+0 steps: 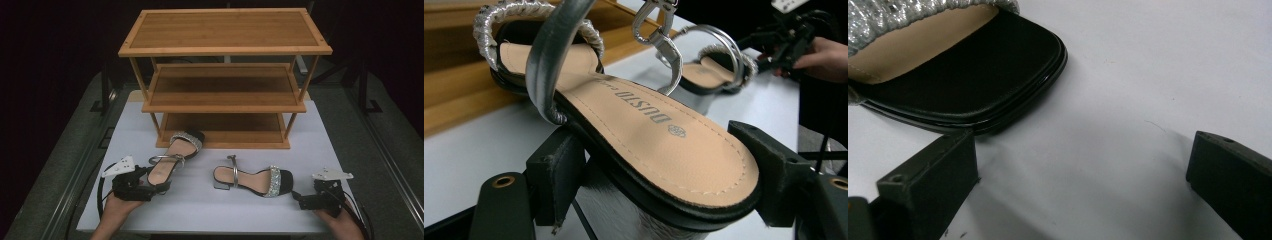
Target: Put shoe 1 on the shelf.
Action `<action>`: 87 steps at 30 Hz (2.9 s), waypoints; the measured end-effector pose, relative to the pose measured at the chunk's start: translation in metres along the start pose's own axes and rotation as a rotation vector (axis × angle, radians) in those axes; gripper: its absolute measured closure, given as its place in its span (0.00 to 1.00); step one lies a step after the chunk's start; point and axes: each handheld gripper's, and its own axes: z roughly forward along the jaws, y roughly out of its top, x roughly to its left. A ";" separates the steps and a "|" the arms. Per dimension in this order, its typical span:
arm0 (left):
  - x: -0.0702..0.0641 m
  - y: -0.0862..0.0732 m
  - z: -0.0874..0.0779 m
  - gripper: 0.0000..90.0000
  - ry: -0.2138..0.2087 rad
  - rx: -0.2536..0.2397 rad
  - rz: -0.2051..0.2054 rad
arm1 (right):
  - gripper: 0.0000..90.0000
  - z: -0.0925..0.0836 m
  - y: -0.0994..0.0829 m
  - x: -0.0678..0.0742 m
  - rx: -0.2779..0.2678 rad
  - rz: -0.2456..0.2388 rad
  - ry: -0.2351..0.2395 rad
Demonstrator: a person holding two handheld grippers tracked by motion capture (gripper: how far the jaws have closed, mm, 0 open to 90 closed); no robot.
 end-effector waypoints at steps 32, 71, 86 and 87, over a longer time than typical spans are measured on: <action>0.042 0.041 0.095 0.28 0.079 -0.051 -0.021 | 0.00 0.000 0.000 0.000 -0.002 -0.001 0.000; 0.097 0.064 0.178 0.27 0.242 0.000 -0.073 | 0.00 0.000 0.000 0.000 -0.002 -0.001 0.000; 0.088 0.062 0.152 0.29 0.249 0.049 -0.064 | 0.00 0.000 0.000 0.000 -0.003 -0.002 0.000; 0.087 0.061 0.149 0.32 0.251 0.050 -0.052 | 0.00 0.000 0.000 0.000 -0.003 -0.002 0.000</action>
